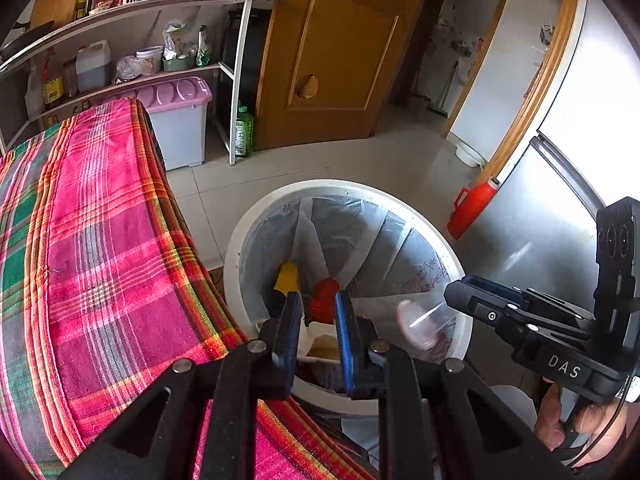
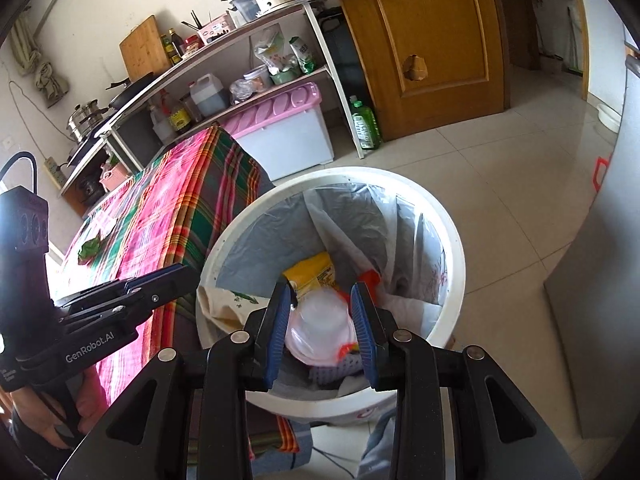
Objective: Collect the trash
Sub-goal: 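Carry the paper bag and plastic cup over the bin, open both tools, then move both open tools back over the green wrapper and small cup on the table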
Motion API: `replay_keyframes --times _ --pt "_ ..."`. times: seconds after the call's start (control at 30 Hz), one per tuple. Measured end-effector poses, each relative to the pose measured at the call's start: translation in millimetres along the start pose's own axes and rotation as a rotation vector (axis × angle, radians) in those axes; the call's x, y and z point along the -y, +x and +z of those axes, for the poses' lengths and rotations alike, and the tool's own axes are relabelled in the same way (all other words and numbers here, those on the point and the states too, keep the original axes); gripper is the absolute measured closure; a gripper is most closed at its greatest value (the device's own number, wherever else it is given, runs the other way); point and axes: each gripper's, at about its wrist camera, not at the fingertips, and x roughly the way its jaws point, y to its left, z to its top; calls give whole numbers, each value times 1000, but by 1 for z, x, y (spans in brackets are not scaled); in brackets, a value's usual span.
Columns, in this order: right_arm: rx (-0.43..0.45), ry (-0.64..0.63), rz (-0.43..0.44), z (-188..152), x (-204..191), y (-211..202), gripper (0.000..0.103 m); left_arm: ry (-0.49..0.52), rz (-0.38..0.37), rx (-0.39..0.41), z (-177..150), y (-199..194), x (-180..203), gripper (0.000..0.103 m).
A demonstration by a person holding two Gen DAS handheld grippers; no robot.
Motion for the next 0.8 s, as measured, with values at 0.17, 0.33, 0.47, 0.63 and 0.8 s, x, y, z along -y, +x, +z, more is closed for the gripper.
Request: replay_keyframes --times 0.17,0.33,0.47,0.63,0.8 --pt "11 -7 2 1 -2 -5 67 -10 0 18 0 -8 -3 82" --pt "28 -23 15 3 -10 -12 67 -19 -1 46 -1 -22 -8 82" --pt "45 -41 34 2 -20 -20 67 -22 2 69 -3 -34 -10 82" --pt "59 -66 44 1 -35 -29 67 -29 5 99 -5 -50 -14 82" --pt "73 -99 52 0 -52 -38 67 -41 11 130 -9 -68 -20 78"
